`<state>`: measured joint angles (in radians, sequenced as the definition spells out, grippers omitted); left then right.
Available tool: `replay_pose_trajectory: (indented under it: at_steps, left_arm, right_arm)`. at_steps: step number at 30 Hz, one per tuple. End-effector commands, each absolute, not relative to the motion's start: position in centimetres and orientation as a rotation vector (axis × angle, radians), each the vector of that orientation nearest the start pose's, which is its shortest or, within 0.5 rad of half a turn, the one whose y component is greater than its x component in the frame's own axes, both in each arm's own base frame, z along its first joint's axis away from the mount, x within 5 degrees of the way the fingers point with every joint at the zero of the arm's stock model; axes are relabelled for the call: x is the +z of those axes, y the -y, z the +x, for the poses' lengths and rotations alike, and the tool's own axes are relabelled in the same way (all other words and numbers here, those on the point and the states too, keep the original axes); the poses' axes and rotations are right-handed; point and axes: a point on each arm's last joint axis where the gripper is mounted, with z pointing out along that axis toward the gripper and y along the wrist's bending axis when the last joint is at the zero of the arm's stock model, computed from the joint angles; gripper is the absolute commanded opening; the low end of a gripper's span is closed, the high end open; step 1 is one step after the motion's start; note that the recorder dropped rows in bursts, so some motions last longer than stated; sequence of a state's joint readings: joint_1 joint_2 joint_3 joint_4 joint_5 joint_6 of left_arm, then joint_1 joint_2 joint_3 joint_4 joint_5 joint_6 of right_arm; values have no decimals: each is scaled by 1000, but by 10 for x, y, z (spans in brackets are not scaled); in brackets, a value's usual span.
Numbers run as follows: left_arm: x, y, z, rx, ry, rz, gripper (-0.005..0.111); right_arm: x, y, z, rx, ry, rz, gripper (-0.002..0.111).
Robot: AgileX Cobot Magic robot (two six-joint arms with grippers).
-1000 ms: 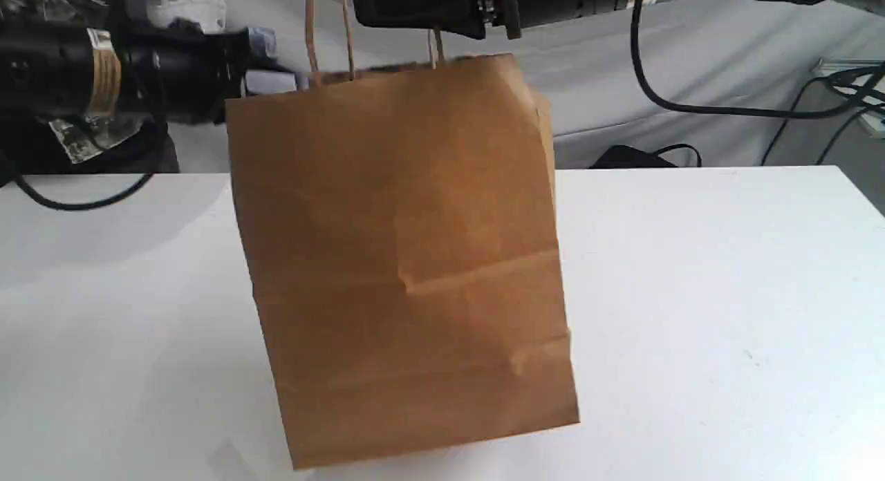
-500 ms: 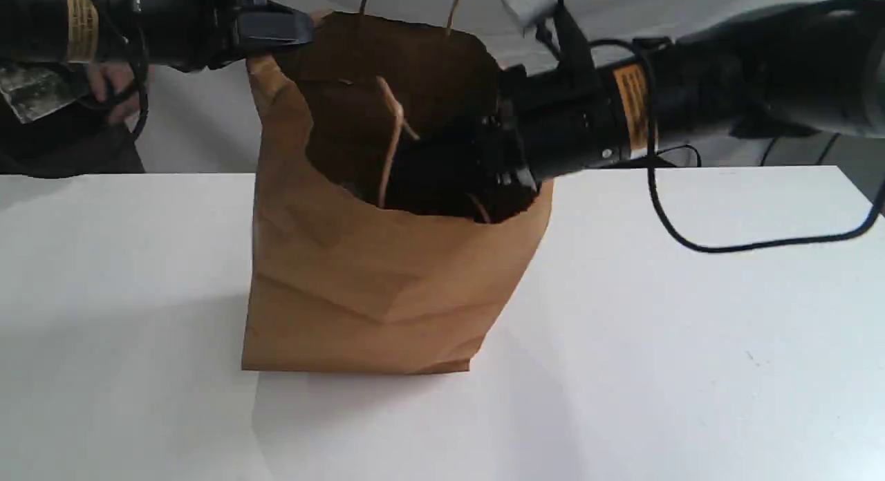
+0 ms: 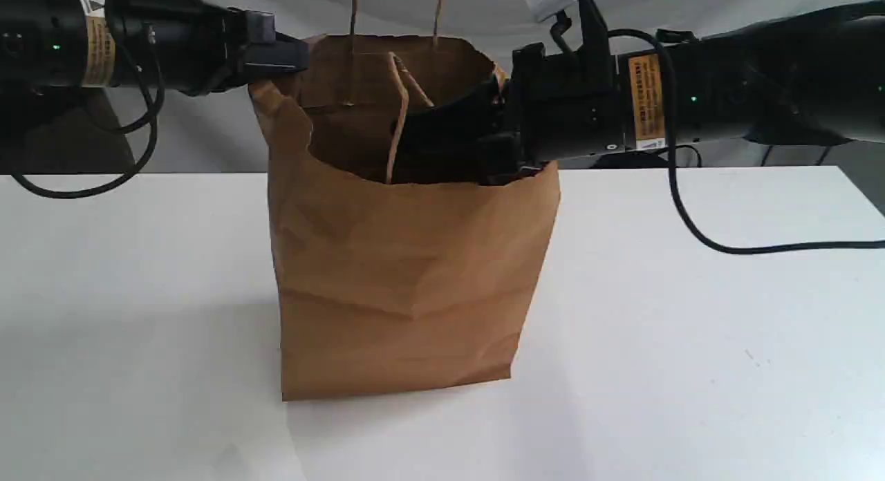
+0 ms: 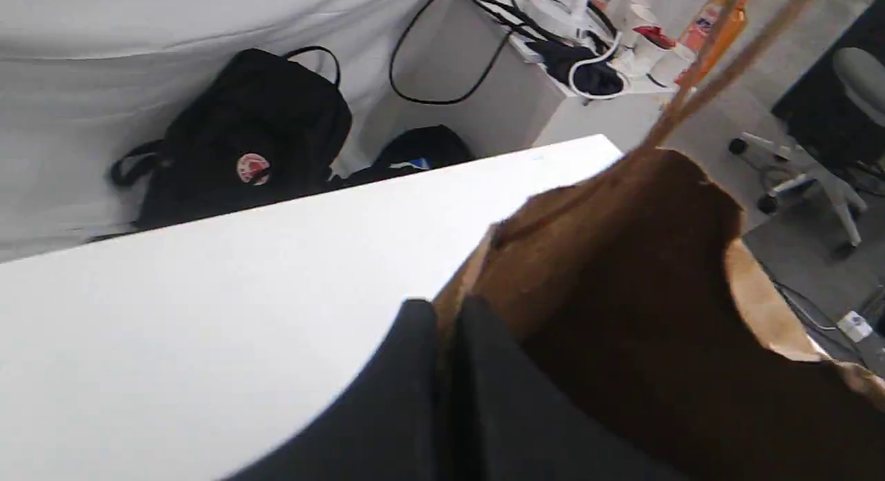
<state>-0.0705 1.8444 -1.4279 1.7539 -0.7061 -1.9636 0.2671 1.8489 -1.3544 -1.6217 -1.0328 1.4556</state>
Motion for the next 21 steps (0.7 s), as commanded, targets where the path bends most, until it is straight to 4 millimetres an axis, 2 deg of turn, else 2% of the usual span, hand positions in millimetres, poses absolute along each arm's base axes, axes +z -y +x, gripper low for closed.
replay_pose_trajectory:
  at_steps: [1, 5, 10, 12, 14, 17, 21]
  left_arm:
    - [293, 86, 415, -825, -1996, 344, 12]
    - [293, 85, 416, -808, -1990, 357, 35]
    - [305, 82, 413, -766, -1959, 340, 74]
    - [316, 80, 409, -731, -1933, 325, 78]
    - [329, 77, 405, -692, -1900, 312, 78]
    - [352, 75, 394, -626, -1829, 356, 78]
    - [372, 74, 382, -604, -1776, 380, 78]
  right_arm:
    - [287, -180, 359, 1045, -1608, -1090, 13]
    - [289, -180, 360, 1036, -1577, -1085, 37]
    - [295, -181, 363, 1032, -1517, -1040, 78]
    - [297, -181, 363, 1021, -1484, -1045, 90]
    - [298, -181, 363, 1011, -1468, -1061, 96]
    - [301, -180, 360, 987, -1464, -1100, 98]
    - [307, -178, 353, 974, -1479, -1153, 98]
